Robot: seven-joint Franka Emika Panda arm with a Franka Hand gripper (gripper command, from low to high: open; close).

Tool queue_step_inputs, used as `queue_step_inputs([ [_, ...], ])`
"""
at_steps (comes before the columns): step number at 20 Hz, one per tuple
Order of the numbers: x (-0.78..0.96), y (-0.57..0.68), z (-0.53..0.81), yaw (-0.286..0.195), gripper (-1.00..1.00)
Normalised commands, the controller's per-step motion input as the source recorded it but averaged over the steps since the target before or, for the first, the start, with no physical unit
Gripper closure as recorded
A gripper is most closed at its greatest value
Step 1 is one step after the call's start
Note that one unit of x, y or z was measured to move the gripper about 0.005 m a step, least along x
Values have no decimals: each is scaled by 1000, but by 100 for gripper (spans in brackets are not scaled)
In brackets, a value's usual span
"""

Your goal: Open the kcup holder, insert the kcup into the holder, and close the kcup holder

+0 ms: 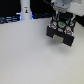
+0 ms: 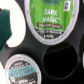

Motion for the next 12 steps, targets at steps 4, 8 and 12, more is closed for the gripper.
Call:
queue_step_inputs([
  [4,441,-290,480,90,-100],
  [8,475,-327,465,79,-100],
  [12,567,-431,378,41,-100],
])
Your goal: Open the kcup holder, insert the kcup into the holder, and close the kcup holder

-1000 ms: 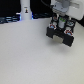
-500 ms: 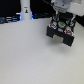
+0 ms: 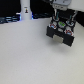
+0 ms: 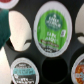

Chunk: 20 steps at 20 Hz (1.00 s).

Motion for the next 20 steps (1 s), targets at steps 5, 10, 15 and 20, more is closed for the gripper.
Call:
queue_step_inputs([
  [5,610,-459,267,34,-100],
  [10,659,-441,155,21,-100],
  [15,735,-379,71,22,-100],
  [20,623,-48,60,43,-100],
])
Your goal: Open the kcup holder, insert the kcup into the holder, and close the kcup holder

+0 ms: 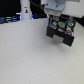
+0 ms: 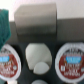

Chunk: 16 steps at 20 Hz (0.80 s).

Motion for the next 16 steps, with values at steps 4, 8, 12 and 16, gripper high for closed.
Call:
queue_step_inputs([
  [4,769,12,-13,56,-100],
  [8,623,177,-41,113,-100],
  [12,290,231,-106,205,-100],
  [16,40,87,-135,257,-100],
])
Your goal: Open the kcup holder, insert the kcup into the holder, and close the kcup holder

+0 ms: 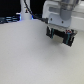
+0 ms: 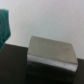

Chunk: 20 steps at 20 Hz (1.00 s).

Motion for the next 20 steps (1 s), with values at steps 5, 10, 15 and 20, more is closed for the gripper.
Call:
queue_step_inputs([
  [5,-142,33,-176,278,-100],
  [10,-323,256,-111,188,-100],
  [15,-278,475,9,134,-100],
  [20,-338,535,11,120,-100],
])
